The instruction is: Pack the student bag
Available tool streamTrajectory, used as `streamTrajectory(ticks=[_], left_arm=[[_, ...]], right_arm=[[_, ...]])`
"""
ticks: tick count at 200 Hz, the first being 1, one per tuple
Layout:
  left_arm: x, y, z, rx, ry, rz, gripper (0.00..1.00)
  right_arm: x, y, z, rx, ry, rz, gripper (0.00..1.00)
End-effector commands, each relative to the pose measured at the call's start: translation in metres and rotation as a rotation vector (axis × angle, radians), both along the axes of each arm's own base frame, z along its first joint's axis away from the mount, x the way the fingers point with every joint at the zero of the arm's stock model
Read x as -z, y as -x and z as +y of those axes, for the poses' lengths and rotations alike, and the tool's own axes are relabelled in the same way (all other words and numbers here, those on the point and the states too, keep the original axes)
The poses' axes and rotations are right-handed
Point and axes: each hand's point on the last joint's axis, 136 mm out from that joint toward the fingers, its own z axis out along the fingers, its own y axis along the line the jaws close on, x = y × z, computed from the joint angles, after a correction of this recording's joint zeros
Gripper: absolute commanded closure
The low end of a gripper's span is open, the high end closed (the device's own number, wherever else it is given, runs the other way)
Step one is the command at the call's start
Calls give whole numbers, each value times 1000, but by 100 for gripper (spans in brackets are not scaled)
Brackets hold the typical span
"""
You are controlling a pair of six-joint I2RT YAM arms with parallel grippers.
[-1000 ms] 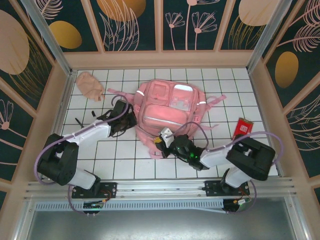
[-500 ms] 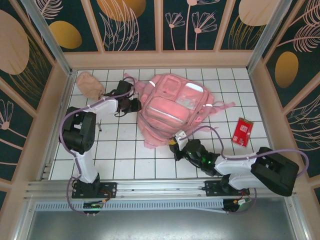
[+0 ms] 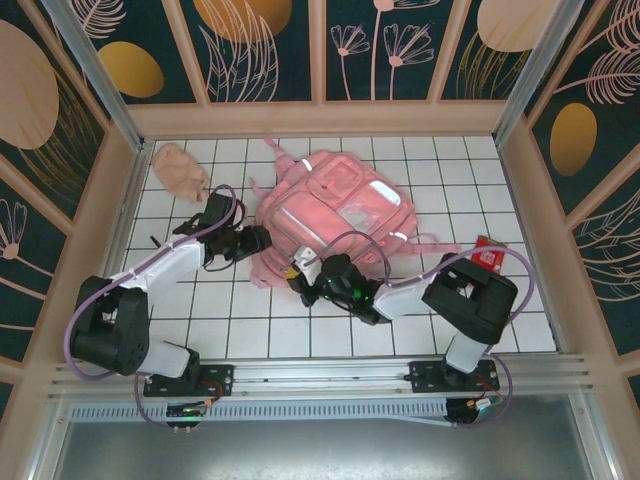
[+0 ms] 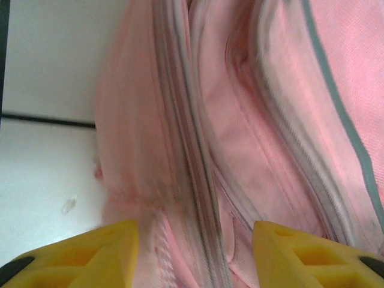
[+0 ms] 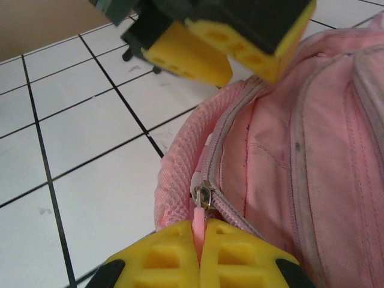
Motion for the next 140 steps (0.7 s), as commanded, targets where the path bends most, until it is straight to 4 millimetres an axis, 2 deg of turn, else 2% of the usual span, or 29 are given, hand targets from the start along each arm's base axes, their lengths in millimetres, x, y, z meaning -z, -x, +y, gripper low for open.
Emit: streamTrajectory(ticks=[1,30,38,48,55,81,101,123,134,140], left_arm=[[7,9,-8,-31,26,42,47],[31,17,-14,-35,-1,95,50],[31,15,-12,-32,-21,89,62],[29,11,-3,-40,-81,67,88],[24,6,3,-42,-127,42,100],[4,-8,20,-30,-196,-41,100],[-9,-19,20,35,-174,-91,100],[-10,-22,7,195,-164,-99,100],[1,-18,7,241,-172,-69,100],[-5,-26,6,254,-169,-87,100]], right_arm=[[-34,9,34,-108,-110,-73,100],[-36,12,43,-131,-115,-79,100],[-35,15,43,-141,-110,-79,100],[-32,18,38,-147,-96,-70,100],[-29,20,34,-145,-83,-65,100],[-14,19,-3,-28,-43,-4,100],[2,16,-43,101,36,48,100],[18,17,-88,237,114,94,100],[25,18,-111,304,139,104,100],[28,18,-124,344,147,109,100]])
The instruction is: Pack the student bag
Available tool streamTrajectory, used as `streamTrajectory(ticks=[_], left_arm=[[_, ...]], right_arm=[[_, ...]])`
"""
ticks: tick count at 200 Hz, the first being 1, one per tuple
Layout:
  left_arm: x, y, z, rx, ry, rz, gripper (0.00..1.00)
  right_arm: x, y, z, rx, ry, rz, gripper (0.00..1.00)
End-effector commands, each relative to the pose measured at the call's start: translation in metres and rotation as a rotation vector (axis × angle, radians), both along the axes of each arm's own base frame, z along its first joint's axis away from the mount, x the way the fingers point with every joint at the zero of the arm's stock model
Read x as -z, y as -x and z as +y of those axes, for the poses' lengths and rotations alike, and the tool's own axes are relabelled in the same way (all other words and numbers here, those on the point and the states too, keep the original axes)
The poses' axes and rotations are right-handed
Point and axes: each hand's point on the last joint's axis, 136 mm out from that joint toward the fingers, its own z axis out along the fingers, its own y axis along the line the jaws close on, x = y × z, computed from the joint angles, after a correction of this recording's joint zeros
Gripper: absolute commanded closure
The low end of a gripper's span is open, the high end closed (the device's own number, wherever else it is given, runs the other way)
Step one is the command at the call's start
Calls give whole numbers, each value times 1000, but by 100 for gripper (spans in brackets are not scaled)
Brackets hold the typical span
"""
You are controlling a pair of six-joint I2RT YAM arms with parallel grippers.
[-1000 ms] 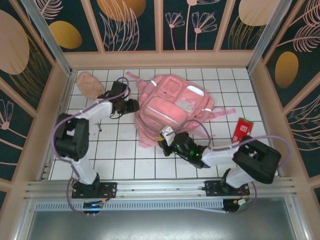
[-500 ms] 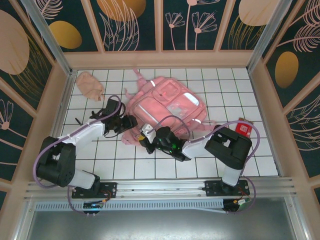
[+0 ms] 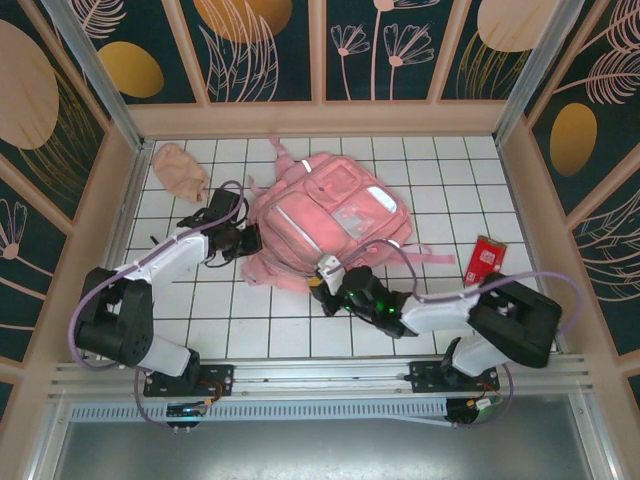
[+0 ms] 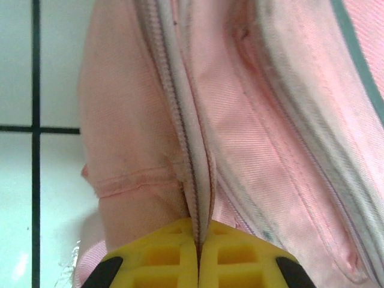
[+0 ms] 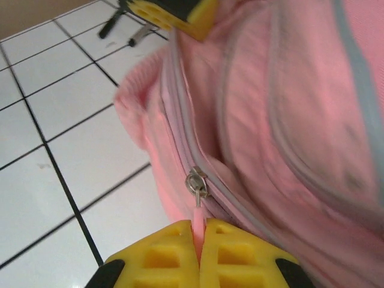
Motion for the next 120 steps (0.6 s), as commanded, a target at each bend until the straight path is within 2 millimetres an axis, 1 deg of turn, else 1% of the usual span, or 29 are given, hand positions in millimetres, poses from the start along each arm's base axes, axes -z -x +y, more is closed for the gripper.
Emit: streamTrajectory(ticks=[1,13,24,32,44,48,52,62,69,82,89,105,120], left_arm=[[-8,-16,-4,144,-20,-48,100],[-9,-22,-7,186,-5,-55,100],[-9,-31,-8,219,-11,-70,100],[-10,-40,-10,259,-24,-91,100],[-12,-55,-12,293,-44,-106,100],[-17,-61,-13,297,-45,-117,100],[-10,-67,-13,295,-50,-99,100],[-13,-82,-16,278,-48,-96,87],[-13,-89,-19,263,-37,-84,75],[-15,-97,-21,221,-12,-69,68],[-16,-97,-20,187,-7,-59,61],[-17,-85,-11,114,-19,-21,52],[-16,-59,-2,72,-25,38,51]], right_arm=[[27,-3,-56,201,99,55,100],[34,-4,-80,283,109,66,100],[36,-6,-96,330,106,73,100],[33,-5,-99,325,88,61,100],[24,-3,-95,286,57,25,100],[21,-2,-92,271,47,15,100],[19,-2,-90,259,40,6,100],[14,0,-80,206,31,-15,100],[11,0,-72,170,31,-30,100],[9,1,-52,90,39,-42,100],[6,1,-38,44,36,-51,100],[-5,-1,-5,-31,0,-76,100],[-19,-7,22,-70,-61,-96,100]])
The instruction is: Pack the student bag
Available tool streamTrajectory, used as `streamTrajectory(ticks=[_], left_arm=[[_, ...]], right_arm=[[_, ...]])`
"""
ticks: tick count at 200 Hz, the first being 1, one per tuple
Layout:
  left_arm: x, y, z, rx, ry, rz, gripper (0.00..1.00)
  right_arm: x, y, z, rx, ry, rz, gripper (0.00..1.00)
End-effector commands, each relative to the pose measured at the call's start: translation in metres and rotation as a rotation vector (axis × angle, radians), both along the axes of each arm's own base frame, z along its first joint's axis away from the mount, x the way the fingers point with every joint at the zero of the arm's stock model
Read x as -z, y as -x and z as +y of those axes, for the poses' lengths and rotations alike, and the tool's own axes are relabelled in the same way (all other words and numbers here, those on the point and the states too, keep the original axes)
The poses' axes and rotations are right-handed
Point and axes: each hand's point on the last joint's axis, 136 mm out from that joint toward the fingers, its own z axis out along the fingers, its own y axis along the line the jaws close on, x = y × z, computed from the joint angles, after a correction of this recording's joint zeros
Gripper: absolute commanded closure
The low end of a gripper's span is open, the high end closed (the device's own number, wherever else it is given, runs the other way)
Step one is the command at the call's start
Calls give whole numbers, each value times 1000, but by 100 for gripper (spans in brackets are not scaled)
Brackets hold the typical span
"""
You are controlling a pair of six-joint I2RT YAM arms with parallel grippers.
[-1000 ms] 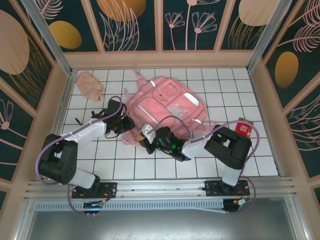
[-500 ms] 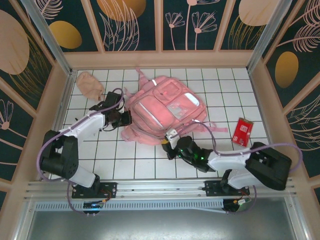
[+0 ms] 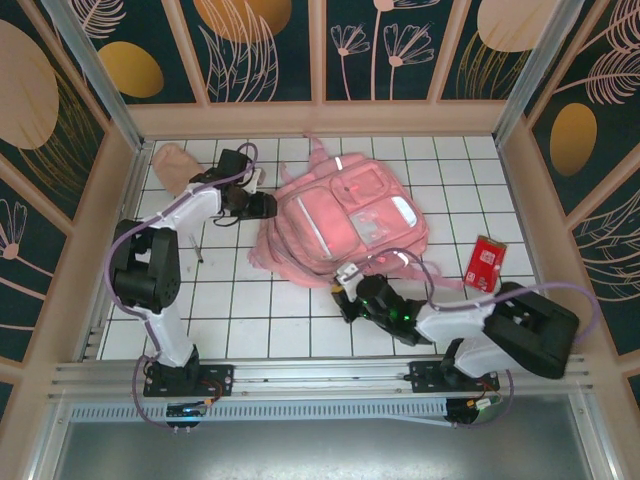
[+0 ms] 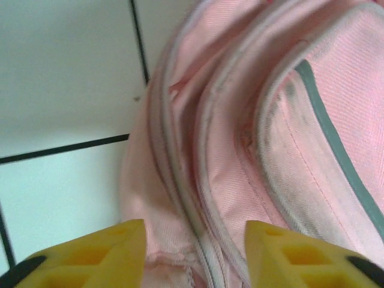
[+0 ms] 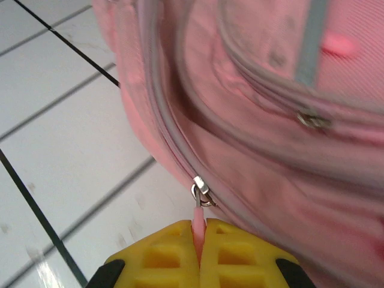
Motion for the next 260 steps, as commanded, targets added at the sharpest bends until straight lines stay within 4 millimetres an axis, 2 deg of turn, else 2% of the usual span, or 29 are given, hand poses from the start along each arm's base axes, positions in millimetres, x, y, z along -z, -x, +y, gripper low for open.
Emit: streamTrajectory(ticks=[1,5,8,28,53,58,69,92,112,126,132,142,151,169,183,217,241,260], left_arm=[[-4,33,16,-96,-18,86,51],[0,41,18,-104,-17,109,50],[-8,46,18,-107,-6,97,50],[-16,82,15,-97,72,123,49],[-13,107,23,-165,88,140,47],[-15,106,26,-184,81,130,46],[1,114,34,-239,58,157,46],[19,114,34,-342,105,179,46],[31,109,41,-404,85,174,46],[35,103,49,-415,27,157,50],[35,100,54,-419,-9,146,58],[32,95,62,-414,-62,119,85],[27,90,67,-405,-99,91,100],[15,82,70,-375,-128,35,100],[9,78,72,-351,-140,-6,100],[2,71,69,-319,-129,-67,100],[0,67,63,-285,-105,-83,100],[-2,66,43,-220,-6,-85,100]], right_arm=[[-53,-6,61,-143,-177,-110,100],[-56,-9,67,-145,-187,-116,100],[-58,-6,74,-170,-200,-111,100],[-67,-7,104,-227,-223,-138,100],[-65,-2,126,-301,-235,-135,100],[-63,0,129,-317,-234,-132,100],[-63,3,136,-351,-236,-132,100],[-63,9,143,-393,-233,-137,100],[-59,11,140,-387,-224,-125,100],[-53,12,132,-373,-208,-110,100],[-49,14,127,-364,-197,-100,100],[-43,16,116,-342,-173,-81,100],[-35,17,104,-315,-136,-64,100],[-19,13,72,-199,-65,-12,100],[-5,6,38,-71,-32,32,100],[11,-9,-28,191,-10,103,100],[23,-29,-82,483,59,131,100],[26,-37,-104,583,62,155,100]])
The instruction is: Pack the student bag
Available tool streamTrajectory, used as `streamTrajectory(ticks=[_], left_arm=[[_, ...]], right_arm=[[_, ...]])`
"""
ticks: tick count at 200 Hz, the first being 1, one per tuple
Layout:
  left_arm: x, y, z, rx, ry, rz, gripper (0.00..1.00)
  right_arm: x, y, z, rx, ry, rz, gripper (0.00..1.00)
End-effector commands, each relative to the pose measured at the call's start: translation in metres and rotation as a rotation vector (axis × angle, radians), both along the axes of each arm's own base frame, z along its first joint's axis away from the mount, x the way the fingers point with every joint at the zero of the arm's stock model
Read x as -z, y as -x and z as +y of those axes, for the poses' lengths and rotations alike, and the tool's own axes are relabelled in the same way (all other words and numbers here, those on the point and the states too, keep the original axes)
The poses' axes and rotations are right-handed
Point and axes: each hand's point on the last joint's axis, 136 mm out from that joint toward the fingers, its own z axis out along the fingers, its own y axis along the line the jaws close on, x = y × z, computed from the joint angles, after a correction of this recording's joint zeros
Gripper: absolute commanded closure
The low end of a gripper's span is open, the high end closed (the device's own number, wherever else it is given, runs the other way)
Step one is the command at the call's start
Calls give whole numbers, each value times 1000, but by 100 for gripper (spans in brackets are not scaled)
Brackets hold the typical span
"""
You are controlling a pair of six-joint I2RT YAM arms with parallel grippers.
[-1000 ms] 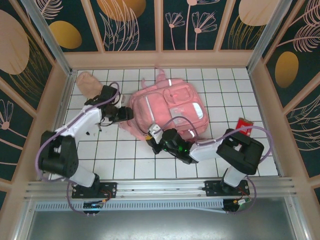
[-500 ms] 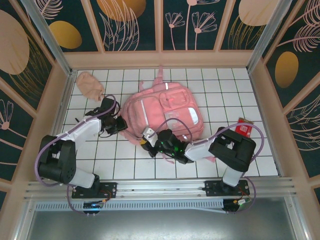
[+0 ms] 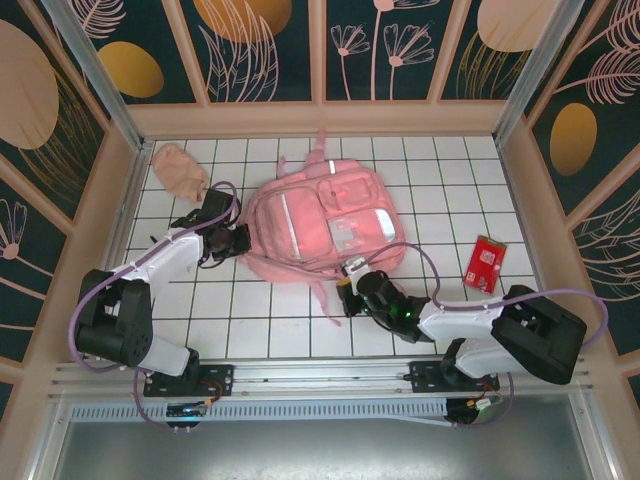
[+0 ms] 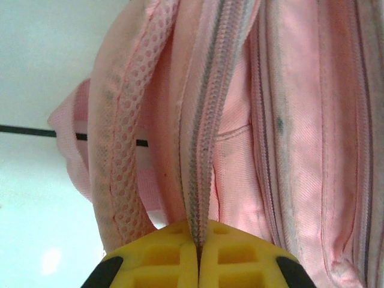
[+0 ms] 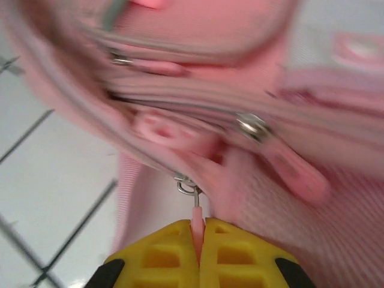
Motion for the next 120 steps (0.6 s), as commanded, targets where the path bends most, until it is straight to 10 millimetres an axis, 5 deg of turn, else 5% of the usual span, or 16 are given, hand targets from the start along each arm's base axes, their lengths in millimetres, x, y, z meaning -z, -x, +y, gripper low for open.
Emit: streamTrajectory(ticks=[1,28,51,74,120], left_arm=[[-20,-19,-10,54,57,-114,100],[-27,-13,-39,155,206,-118,100],[-37,-1,-62,260,254,-117,100],[-60,6,-75,361,187,-202,78],[-122,7,-101,629,39,-428,61]], right_arm=[[25,-19,-67,315,116,57,100],[15,-29,-64,317,38,51,98],[-7,-35,-57,281,0,-21,74],[-30,-46,-67,313,-20,-71,58],[-77,-59,-85,348,-75,-96,47]])
